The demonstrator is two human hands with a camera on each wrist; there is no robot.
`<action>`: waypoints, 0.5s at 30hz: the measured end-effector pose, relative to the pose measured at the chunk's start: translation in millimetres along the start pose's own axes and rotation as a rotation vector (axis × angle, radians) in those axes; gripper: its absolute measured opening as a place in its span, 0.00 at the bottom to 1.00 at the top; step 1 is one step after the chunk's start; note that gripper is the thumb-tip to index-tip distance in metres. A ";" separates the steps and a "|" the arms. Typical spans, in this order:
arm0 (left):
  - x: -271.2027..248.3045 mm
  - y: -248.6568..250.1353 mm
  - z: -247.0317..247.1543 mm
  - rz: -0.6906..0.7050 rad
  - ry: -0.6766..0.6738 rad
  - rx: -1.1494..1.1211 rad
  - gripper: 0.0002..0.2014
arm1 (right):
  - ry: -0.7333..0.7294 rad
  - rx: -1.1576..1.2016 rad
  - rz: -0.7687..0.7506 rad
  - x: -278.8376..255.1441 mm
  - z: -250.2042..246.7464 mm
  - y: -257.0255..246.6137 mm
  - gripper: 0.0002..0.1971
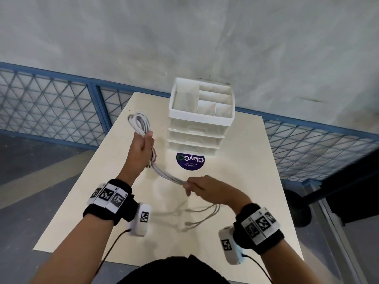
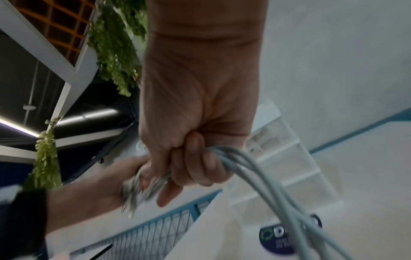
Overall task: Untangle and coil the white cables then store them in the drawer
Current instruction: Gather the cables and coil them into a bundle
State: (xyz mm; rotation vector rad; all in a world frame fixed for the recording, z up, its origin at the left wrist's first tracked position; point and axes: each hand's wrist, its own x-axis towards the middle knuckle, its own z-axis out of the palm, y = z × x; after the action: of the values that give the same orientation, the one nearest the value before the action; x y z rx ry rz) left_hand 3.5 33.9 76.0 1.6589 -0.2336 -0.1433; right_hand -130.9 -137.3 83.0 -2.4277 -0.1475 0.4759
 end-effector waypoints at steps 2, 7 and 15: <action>-2.1 -1.6 -4.1 0.114 -0.091 0.265 0.11 | 0.057 -0.020 -0.055 -5.5 -14.1 1.6 0.14; -29.1 -6.0 21.8 0.193 -0.441 0.460 0.14 | 0.298 -0.026 -0.108 1.2 -45.6 -0.8 0.12; -60.4 -11.2 40.4 0.040 -0.589 0.208 0.20 | 0.308 -0.087 -0.026 7.7 -56.2 2.8 0.14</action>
State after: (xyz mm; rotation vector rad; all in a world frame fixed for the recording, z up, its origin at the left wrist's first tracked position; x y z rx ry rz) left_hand -63.7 10.1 58.0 1.7830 -0.7466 -0.5961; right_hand -102.8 -170.5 119.6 -2.5466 -0.0680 0.0814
